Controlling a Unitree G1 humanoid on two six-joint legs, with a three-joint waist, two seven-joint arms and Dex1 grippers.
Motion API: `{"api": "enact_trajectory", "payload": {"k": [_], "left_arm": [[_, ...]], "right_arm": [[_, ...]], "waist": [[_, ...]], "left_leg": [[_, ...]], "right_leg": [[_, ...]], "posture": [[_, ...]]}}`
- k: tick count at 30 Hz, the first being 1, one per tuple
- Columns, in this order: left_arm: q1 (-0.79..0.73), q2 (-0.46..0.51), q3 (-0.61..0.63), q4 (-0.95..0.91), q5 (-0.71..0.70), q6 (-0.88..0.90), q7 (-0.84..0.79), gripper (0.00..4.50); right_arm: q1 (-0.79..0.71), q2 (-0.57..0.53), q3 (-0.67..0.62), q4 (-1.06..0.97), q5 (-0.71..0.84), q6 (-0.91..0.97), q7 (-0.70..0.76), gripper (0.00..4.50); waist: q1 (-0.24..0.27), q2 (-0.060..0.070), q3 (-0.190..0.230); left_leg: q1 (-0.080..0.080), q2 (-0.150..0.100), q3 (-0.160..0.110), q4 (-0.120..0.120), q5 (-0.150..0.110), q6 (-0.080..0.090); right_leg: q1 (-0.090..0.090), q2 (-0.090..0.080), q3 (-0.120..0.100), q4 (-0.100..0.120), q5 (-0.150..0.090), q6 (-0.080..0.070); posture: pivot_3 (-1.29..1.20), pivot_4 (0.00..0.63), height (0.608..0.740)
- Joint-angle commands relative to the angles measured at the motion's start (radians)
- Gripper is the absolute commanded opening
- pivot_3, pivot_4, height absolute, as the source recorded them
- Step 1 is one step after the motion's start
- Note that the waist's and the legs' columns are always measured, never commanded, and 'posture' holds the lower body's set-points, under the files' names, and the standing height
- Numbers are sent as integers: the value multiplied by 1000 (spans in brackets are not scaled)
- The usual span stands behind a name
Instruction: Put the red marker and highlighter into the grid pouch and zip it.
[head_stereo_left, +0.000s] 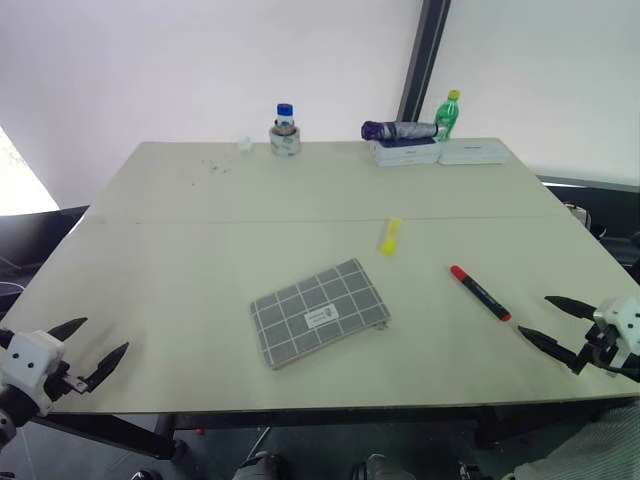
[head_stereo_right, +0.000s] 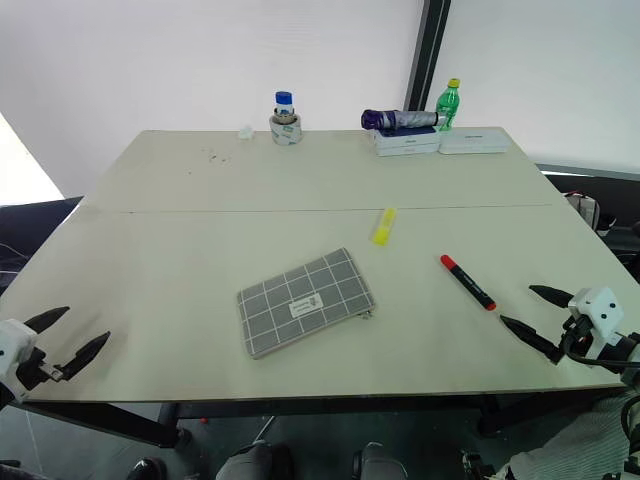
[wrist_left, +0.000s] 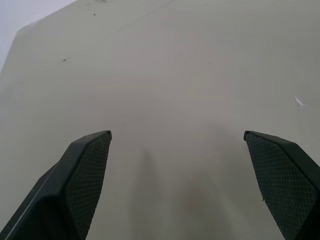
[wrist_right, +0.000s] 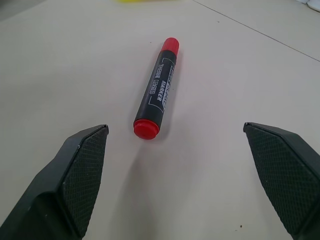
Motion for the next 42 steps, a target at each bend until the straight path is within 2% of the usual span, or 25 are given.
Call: {"api": "enact_trajectory", "payload": {"k": [1,28,31,34,38,42], "left_arm": [[-1,7,22,-4,-11,-20,0,4472],[-21,-25,-52,-92,46,-87,36,4472],[-41,-26,-90,-134,67,-101,27,4500],[-45,-6,-137,-153,132,-153,21,4500],[-84,17,-216,-180,234,-211,37,4500],[-116,8,-307,-259,272,-250,29,4500]], "right_arm": [[11,-17,-14,-24,8,-12,9,4500],[-68,18,23,-34,0,2,-24,4500],[-82,33,23,-82,25,59,-26,3643],[-75,67,35,-187,38,99,-49,2083],[-58,170,92,-437,45,254,-167,46],[-28,238,184,-624,-15,369,-279,46]], "waist": [[0,0,0],[1,0,0],[-1,1,0],[0,1,0],[-2,1,0],[5,2,0]], "left_leg": [[0,0,0,0,0,0],[0,0,0,0,0,1],[0,0,0,0,0,1],[0,0,0,0,0,1],[0,0,0,-1,0,1],[0,0,0,-1,0,1]], "right_leg": [[0,0,0,0,0,0],[1,0,0,-1,0,0],[4,0,0,-1,1,1],[5,0,0,-1,2,1],[5,1,0,-1,2,2],[4,0,0,-1,2,2]], "posture": [[0,150,740],[0,150,740],[0,150,740],[0,150,740],[0,150,740],[0,150,740]]}}
